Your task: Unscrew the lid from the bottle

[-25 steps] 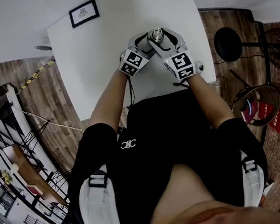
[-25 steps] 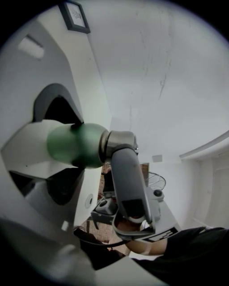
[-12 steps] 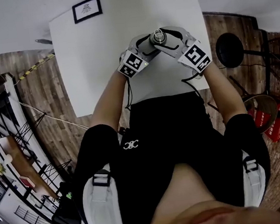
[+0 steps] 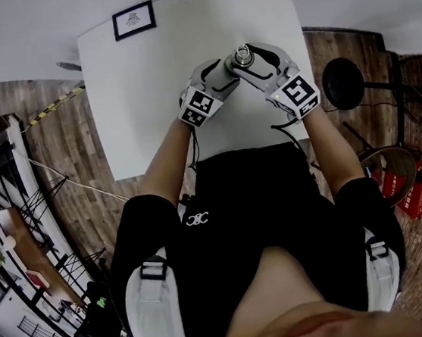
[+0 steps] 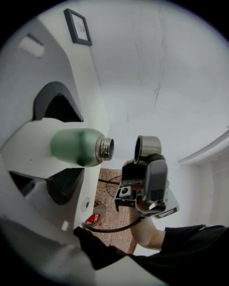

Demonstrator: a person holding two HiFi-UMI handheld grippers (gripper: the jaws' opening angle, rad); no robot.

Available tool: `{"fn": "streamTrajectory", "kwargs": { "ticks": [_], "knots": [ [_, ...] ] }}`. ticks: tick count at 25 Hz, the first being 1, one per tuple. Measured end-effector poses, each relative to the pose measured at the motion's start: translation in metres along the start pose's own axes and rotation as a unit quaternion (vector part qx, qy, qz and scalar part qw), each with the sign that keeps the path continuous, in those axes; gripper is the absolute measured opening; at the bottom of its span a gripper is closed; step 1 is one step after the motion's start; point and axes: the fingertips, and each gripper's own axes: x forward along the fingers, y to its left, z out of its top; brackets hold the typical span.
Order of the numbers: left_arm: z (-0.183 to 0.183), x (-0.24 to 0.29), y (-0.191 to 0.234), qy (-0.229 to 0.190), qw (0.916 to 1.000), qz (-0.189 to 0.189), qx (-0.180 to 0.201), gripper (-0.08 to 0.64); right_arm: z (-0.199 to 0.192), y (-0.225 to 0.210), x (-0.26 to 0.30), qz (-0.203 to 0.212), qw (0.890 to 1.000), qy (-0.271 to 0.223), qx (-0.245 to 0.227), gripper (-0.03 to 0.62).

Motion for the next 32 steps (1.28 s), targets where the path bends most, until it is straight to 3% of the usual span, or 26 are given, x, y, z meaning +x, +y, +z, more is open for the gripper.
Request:
{"fn": "streamTrajectory", "kwargs": {
  "ticks": [5, 7, 9, 10, 14, 19, 22, 25, 32],
  "knots": [
    [0.019, -0.052, 0.007, -0.043, 0.9966, 0.064, -0.028, 0.358, 0.013, -0.004, -0.016, -0.074, 0.997, -0.026, 0.027, 0.252],
    [0.032, -0.076, 0.012, -0.059, 0.9931, 0.097, -0.027, 0.295, 0.021, -0.005, -0.022, -0.104, 0.993, -0.042, 0.033, 0.252],
    [0.047, -0.102, 0.018, -0.070, 0.9878, 0.137, -0.028, 0.165, 0.029, -0.004, -0.027, -0.136, 0.989, -0.057, 0.035, 0.252],
    [0.054, -0.116, 0.022, -0.075, 0.9847, 0.154, -0.030, 0.108, 0.033, -0.003, -0.030, -0.153, 0.986, -0.063, 0.035, 0.252],
    [0.080, -0.169, 0.042, -0.113, 0.9692, 0.214, -0.044, 0.055, 0.055, 0.004, -0.040, -0.225, 0.970, -0.081, 0.047, 0.252],
    [0.113, -0.229, 0.065, -0.157, 0.9438, 0.287, -0.047, 0.055, 0.087, 0.007, -0.057, -0.302, 0.944, -0.112, 0.065, 0.252],
    [0.122, -0.255, 0.066, -0.161, 0.9380, 0.304, -0.040, 0.054, 0.108, 0.022, -0.067, -0.328, 0.934, -0.130, 0.057, 0.252],
    [0.122, -0.270, 0.068, -0.143, 0.9378, 0.313, -0.041, 0.055, 0.122, 0.034, -0.069, -0.341, 0.928, -0.140, 0.045, 0.252],
    [0.130, -0.284, 0.072, -0.163, 0.9412, 0.294, -0.034, 0.055, 0.134, 0.052, -0.064, -0.360, 0.920, -0.153, 0.035, 0.252]
  ]
}}
